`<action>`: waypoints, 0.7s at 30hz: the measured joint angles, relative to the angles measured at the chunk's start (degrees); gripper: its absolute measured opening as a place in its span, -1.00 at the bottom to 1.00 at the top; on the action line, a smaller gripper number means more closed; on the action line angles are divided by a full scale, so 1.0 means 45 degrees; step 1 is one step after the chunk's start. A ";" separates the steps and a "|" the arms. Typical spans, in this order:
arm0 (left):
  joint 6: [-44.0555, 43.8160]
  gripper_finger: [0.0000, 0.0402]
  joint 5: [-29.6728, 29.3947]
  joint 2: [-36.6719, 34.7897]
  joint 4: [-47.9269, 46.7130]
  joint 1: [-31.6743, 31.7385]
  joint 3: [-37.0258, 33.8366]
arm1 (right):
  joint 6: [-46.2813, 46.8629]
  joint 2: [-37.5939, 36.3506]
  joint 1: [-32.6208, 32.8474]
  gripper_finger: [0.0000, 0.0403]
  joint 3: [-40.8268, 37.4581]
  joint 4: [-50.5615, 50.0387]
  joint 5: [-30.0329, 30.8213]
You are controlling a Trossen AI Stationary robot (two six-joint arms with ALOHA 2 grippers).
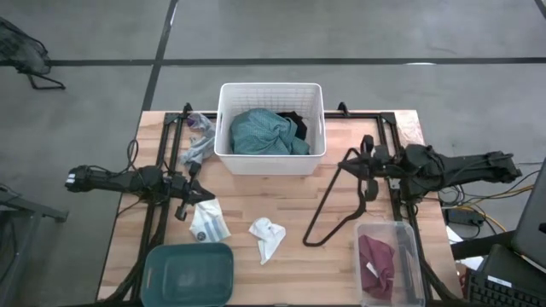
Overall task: Pick & Place Cloths
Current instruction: Put the white sock into the green bin
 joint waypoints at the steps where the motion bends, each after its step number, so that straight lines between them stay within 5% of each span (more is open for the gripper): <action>1: -0.0004 -0.87 0.0000 0.0000 0.0000 -0.0004 0.0000 | 0.0053 -0.0245 0.0005 -0.96 -0.0359 0.0261 -0.0040; 9: -0.0005 -0.87 0.0000 -0.0005 0.0000 -0.0005 0.0000 | -0.0667 -0.1664 0.0005 -0.96 -0.3074 0.3743 -0.0778; 21: 0.0000 -0.87 0.0000 -0.0001 0.0000 0.0000 0.0000 | -0.0512 -0.3793 -0.0005 -0.96 -0.4484 0.3916 -0.2028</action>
